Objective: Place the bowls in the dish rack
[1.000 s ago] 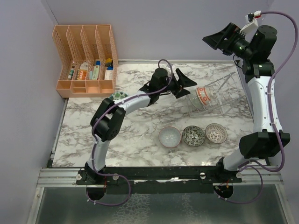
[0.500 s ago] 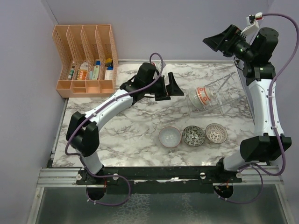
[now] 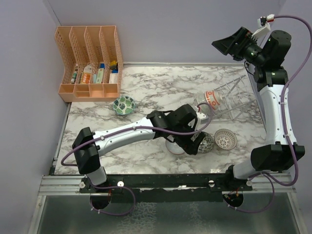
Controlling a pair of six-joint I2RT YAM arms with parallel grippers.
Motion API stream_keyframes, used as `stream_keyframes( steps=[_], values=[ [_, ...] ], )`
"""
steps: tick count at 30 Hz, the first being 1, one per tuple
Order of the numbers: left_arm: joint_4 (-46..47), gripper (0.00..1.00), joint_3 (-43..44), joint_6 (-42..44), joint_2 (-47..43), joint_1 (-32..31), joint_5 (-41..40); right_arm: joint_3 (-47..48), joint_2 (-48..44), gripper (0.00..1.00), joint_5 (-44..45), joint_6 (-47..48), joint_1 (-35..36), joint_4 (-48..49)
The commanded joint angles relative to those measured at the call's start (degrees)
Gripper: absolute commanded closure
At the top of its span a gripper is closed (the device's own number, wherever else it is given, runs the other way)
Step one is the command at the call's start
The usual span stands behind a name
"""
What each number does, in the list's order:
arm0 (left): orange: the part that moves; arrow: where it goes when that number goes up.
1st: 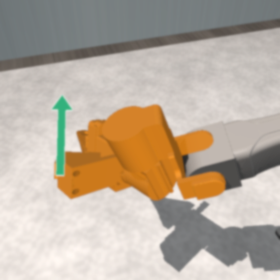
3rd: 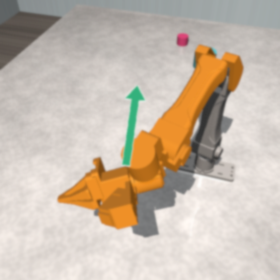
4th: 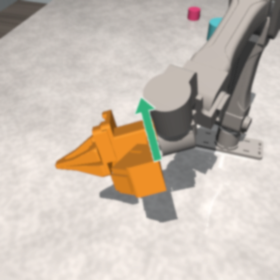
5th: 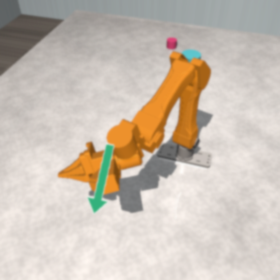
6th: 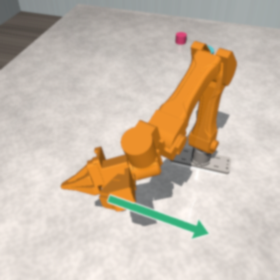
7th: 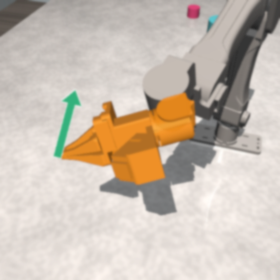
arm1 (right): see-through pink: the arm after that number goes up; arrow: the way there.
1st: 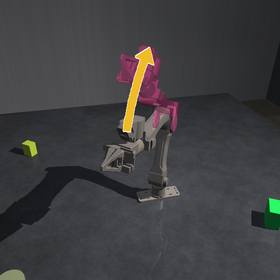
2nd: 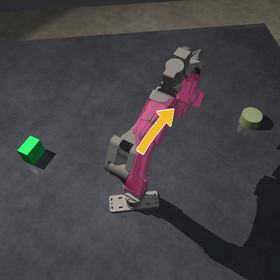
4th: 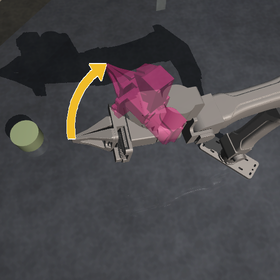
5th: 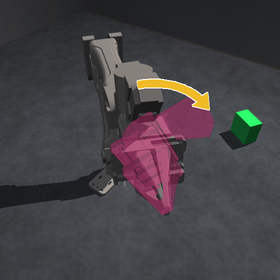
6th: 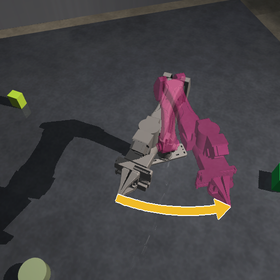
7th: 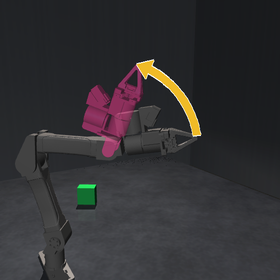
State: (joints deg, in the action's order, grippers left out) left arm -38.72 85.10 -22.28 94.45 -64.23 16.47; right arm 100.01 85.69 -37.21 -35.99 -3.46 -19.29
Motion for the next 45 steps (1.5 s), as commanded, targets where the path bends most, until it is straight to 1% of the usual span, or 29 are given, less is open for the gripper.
stream_keyframes(
  steps=[1, 5, 8, 15, 17, 20, 23, 25, 26, 27, 28, 29, 31, 34, 38, 42, 45],
  values=[
    [-0.1, 0.17, -2.2, 5.0, 2.3, -3.0, -8.8, -1.2, -3.0, 0.0, -0.3, -0.2, -0.3, 1.0],
    [2.4, 0.18, -4.7, 7.1, 7.3, -6.0, -13.7, -2.9, -4.0, 0.0, -0.8, -0.7, -0.3, 1.5],
    [5.1, 0.22, -6.3, 8.2, 9.9, -6.4, -16.4, -3.6, -4.5, 0.0, -1.0, -0.8, -0.3, 1.5],
    [8.5, 0.24, -9.3, 8.7, 11.1, -6.5, -22.9, -3.7, -4.9, 0.0, -1.2, -0.7, -0.3, 1.5],
    [8.7, 0.28, -9.4, 9.3, 11.6, -6.6, -24.6, -3.6, -4.7, 0.0, -1.1, -0.7, -0.3, 1.5],
    [8.2, 0.38, -8.9, 10.0, 12.4, -6.7, -25.1, -3.4, -4.5, 0.0, -1.1, -0.6, -0.3, 1.5],
    [7.8, 0.53, -9.3, 10.0, 12.4, -6.6, -24.6, -3.1, -4.2, 0.0, -0.6, -0.4, -0.3, 1.4],
    [7.3, 0.6, -10.1, 10.1, 12.0, -6.6, -24.5, -3.0, -4.1, 0.0, -0.3, -0.3, -0.3, 1.1],
    [7.1, 0.66, -10.7, 10.1, 11.7, -6.7, -24.6, -3.0, -4.2, 0.0, -0.2, -0.2, -0.3, 1.0],
    [6.8, 0.75, -11.1, 10.2, 11.4, -6.6, -24.7, -3.0, -4.2, 0.0, -0.1, 0.0, -0.3, 0.9],
    [6.5, 0.89, -11.5, 10.3, 11.0, -6.6, -25.0, -2.9, -4.1, 0.0, 0.1, 0.1, -0.3, 0.8],
    [6.0, 1.0, -11.5, 10.2, 10.5, -6.6, -25.4, -2.8, -4.2, 0.0, 0.3, 0.3, -0.3, 0.7],
    [4.6, 1.0, -11.1, 10.5, 9.5, -6.6, -25.8, -2.6, -4.2, 0.0, 0.7, 0.5, -0.3, 0.5],
    [0.2, 1.0, -8.0, 10.6, 8.3, -6.5, -27.0, -1.9, -4.1, 0.0, 1.0, 0.7, -0.3, 0.2],
    [-2.8, 1.0, -0.8, 9.5, 6.0, -4.5, -25.9, -0.4, -3.9, 0.0, 1.0, -0.5, -0.3, 0.3],
    [-0.8, 1.0, 6.8, 4.7, 4.3, 1.5, -18.1, 2.6, -3.0, 0.0, 0.0, -3.7, -0.3, 2.1],
    [4.5, 1.0, 11.5, -0.8, 3.5, 5.9, -10.6, 5.9, -1.7, 0.0, -0.8, -5.9, -0.3, 3.2]
  ],
)
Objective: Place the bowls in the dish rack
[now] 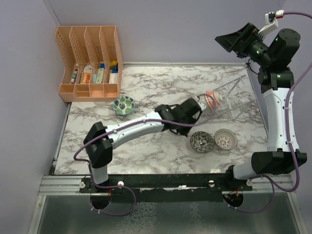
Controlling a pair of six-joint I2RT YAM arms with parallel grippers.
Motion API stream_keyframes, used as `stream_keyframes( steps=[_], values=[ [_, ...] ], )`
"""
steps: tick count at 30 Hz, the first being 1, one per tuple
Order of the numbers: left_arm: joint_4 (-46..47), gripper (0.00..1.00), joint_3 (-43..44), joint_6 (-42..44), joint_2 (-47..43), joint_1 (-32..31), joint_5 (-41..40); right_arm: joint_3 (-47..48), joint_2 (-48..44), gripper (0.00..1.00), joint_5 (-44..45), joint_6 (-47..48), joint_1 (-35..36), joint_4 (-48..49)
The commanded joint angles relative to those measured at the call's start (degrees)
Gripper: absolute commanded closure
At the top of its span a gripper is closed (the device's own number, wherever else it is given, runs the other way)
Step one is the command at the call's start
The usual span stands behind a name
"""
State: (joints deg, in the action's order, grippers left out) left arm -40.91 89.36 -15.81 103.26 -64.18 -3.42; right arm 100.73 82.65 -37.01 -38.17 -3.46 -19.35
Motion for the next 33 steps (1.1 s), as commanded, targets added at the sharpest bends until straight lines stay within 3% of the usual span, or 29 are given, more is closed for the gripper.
stream_keyframes(
  steps=[1, 8, 15, 25, 28, 33],
  values=[
    [8.9, 1.0, 8.2, -9.3, -5.6, 7.3, 11.4, 6.2, 1.8, 0.0, -1.0, -4.3, -0.3, 3.7],
    [29.3, 1.0, 7.6, -25.2, -8.6, 14.8, 24.5, 12.5, 5.0, 0.0, -2.3, -6.2, -0.4, 4.6],
    [63.8, 1.0, 0.0, -52.0, -5.6, 18.6, 33.9, 12.1, 5.8, 0.0, -4.4, -7.7, -1.3, 5.9],
    [95.9, 1.0, -3.3, -81.9, 8.1, 19.7, 26.6, 12.9, 5.2, 0.0, -6.6, -7.3, -2.1, 5.6],
    [99.6, 1.0, -2.6, -86.8, 11.7, 19.2, 22.2, 12.4, 5.0, 0.0, -6.8, -7.1, -2.2, 5.5],
    [97.5, 1.0, 1.3, -87.5, 15.4, 18.6, 18.0, 11.7, 4.9, 0.0, -7.0, -6.5, -2.2, 5.4]
  ],
)
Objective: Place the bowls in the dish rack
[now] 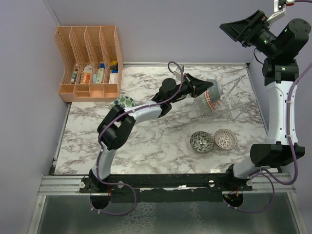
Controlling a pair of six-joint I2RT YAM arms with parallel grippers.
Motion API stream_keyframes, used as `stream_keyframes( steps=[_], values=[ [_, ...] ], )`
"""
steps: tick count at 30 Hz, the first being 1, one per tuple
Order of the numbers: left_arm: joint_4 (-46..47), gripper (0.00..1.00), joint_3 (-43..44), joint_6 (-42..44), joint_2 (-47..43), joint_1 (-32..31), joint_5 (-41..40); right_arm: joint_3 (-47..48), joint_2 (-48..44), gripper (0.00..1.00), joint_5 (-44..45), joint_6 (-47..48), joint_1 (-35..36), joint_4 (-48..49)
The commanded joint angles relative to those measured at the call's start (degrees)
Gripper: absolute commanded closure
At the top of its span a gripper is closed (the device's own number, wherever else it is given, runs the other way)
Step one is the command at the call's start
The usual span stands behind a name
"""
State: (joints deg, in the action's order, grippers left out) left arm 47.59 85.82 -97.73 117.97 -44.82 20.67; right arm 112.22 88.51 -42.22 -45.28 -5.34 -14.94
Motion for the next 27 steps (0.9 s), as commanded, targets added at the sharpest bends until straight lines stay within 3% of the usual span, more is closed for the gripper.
stream_keyframes(
  steps=[1, 9, 27],
  values=[
    [9.1, 1.0, 5.6, -6.0, 1.6, -0.9, -6.8, 0.1, -1.0, 0.0, -1.9, 0.7, -0.4, 1.0],
    [12.0, 1.0, 15.1, -10.7, 10.9, -2.7, -9.9, -0.4, -0.6, 0.0, -2.6, 1.1, -0.5, 1.2],
    [9.8, 1.0, 18.6, -10.7, 18.1, -3.4, -8.4, -0.5, 0.0, 0.0, -3.1, 2.7, -1.1, 1.0]
  ],
)
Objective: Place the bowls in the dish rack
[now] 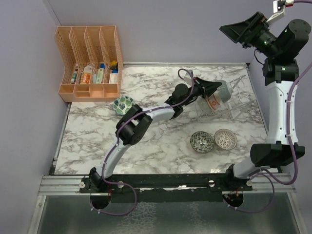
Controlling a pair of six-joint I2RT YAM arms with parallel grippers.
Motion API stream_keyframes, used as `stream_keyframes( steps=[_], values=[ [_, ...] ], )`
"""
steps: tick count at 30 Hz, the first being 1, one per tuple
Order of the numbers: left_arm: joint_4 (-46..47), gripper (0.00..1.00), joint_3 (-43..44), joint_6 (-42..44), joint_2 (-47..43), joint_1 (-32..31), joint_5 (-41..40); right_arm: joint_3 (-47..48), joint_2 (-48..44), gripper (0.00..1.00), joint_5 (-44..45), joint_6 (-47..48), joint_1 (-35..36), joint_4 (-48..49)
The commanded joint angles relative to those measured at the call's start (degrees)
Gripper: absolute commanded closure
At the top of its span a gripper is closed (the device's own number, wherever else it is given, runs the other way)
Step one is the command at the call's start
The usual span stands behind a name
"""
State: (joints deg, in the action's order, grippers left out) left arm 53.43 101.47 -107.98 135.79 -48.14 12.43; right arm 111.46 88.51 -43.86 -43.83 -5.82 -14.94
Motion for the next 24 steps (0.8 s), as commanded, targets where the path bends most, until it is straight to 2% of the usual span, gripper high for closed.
stream_keyframes(
  steps=[1, 9, 24],
  values=[
    [4.0, 1.0, 3.4, -0.4, 0.9, 0.0, 0.1, 0.3, 0.0, 0.0, -1.4, 1.4, -0.6, 1.0],
    [4.4, 1.0, 9.8, -1.6, 6.3, 0.2, 2.7, 0.4, 0.3, 0.0, -1.5, 1.7, -0.8, 1.0],
    [5.1, 1.0, 6.4, -1.6, 5.1, 1.9, 2.7, -0.1, 1.2, 0.0, -1.7, 1.7, -0.8, 1.3]
  ],
)
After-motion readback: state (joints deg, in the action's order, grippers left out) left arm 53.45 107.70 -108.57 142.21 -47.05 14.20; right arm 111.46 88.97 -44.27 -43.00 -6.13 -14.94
